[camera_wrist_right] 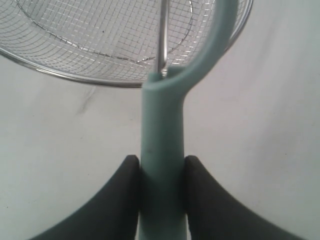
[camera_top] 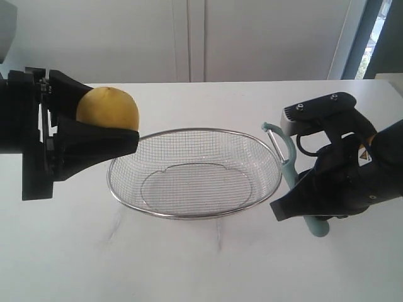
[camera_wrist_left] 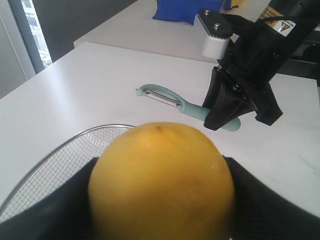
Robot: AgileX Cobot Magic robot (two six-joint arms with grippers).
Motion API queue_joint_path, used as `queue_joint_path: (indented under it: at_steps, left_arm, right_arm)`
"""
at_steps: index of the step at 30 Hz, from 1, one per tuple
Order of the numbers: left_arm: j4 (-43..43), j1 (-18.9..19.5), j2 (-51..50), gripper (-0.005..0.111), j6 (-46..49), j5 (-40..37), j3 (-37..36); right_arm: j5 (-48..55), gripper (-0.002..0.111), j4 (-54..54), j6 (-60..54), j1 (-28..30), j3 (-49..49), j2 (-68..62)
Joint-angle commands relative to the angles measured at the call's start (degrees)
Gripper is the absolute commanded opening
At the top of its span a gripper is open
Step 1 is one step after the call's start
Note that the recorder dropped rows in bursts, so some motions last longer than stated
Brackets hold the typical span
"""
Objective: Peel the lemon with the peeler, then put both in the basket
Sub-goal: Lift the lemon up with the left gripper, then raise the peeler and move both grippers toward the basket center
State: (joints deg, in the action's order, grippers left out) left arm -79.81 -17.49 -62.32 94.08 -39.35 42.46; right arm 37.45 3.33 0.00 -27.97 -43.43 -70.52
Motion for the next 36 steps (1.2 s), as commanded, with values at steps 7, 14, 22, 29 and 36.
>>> queue_joint_path:
  at_steps: [7,14,22,29,36]
  left_arm:
    - [-10.20,0.20,0.24,0.000,6.29,1.28,0.37]
    - [-18.58,0.20,0.21,0.000,20.55,4.94,0.93]
    - [-20.13,0.20,-3.17,0.000,27.14,15.85,1.62]
    - [-20.13,0.20,-8.64,0.000,26.94,6.77,1.51]
    - [-20.13,0.20,-10.91,0.000,26.94,-6.18,1.51]
  right_arm:
    - [-7.16,0.000,-0.33,0.00,0.06,0.07,0.46]
    - [-22.93,0.000,-2.28,-2.69,0.06,-1.16,-0.78]
    - [-25.82,0.000,-2.28,-2.69,0.06,-7.85,-7.38]
    - [-21.49,0.000,-1.90,-2.58,0.06,-8.46,-10.25]
    - [-14.61,0.000,3.31,0.00,0.01,-8.46,-9.56]
